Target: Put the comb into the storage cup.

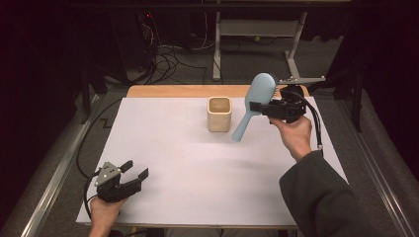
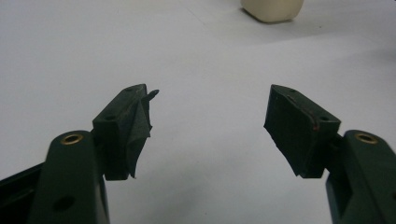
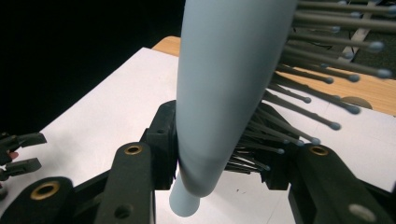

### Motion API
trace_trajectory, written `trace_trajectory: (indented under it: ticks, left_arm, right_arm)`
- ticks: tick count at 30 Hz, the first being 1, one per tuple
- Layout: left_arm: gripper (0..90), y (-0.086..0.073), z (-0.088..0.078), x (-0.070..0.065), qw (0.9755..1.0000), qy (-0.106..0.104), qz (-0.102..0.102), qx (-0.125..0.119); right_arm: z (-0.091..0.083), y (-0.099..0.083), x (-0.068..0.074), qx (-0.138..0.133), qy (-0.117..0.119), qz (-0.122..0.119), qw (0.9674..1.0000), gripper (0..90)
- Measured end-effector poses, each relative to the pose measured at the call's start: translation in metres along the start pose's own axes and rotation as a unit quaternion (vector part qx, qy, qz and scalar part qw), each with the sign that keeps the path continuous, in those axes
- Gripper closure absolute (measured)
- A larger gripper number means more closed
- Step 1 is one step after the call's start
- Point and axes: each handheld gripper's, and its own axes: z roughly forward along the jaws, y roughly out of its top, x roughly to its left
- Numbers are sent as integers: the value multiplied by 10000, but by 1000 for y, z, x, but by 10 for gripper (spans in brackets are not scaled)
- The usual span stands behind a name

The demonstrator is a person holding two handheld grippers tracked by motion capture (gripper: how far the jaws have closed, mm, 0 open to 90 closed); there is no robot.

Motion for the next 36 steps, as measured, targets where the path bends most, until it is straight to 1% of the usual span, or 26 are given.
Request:
trace_trajectory:
  ticks: [6,21,23,27,36]
  left_arm:
    - [317,0,0,0,10000,-13,-23,18]
    - [317,0,1,1,10000,-29,-31,14]
    - [317,0,1,0,10000,-27,-23,10]
    - [317,0,1,1,10000,-26,-20,23]
    - [318,0,1,0,10000,-45,6,32]
  right_arm:
    - [1,8,2,-26,-35,-39,10000,573]
    - [0,26,0,-165,-110,11,9998,573]
    - [1,28,-1,-177,-101,36,9998,572]
    - [3,32,-2,-202,-155,60,9997,573]
    - [11,41,-1,-217,-220,50,9995,573]
